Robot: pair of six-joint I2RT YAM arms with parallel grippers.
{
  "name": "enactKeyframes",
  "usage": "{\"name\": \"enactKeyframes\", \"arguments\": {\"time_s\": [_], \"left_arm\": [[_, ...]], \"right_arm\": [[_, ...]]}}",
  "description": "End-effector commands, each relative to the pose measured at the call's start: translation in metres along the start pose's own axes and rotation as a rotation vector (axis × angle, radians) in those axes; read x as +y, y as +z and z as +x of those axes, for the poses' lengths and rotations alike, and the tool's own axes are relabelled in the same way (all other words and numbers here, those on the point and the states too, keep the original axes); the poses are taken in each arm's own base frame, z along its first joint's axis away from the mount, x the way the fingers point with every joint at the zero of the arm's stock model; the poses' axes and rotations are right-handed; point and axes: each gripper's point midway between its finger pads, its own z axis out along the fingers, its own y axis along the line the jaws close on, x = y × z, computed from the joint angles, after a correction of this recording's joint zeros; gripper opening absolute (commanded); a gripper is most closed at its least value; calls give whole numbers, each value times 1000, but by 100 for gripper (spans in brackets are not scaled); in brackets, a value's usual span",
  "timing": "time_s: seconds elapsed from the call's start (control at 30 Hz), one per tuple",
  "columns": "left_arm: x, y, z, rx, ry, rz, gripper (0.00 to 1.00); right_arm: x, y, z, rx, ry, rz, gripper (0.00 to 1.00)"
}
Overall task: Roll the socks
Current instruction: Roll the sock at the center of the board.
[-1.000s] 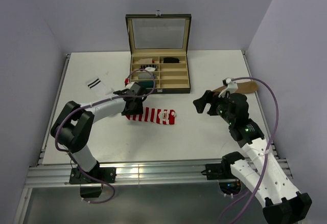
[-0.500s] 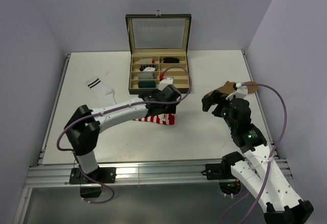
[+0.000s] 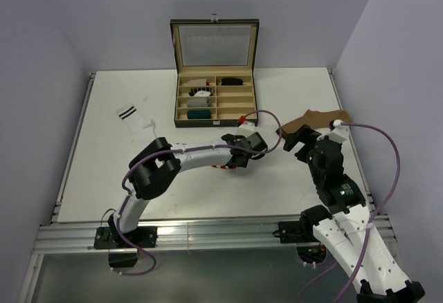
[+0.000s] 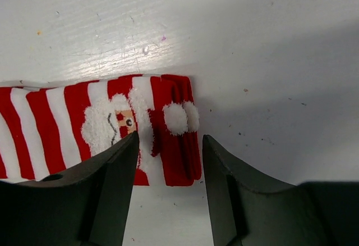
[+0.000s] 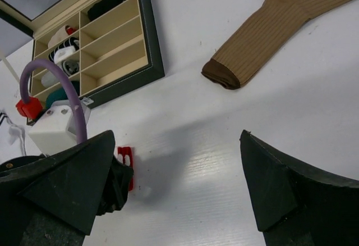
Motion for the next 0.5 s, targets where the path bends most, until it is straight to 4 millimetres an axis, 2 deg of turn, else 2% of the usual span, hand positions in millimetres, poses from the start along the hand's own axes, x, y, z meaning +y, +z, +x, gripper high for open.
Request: {"name": "enactKeyframes", "arguments": {"time_s": [0.0, 0.27, 0.47], "left_arm": [[-9, -9, -16, -58, 0, -8, 54], [-22, -6, -8, -71, 60, -27, 53], [-18, 3, 0, -54, 83, -65, 51]], "right_arm": [[-7, 1, 1, -11, 8, 37, 99], [-10, 1, 4, -10, 0, 39, 99], [-13, 1, 7, -6, -6, 42, 99]]}}
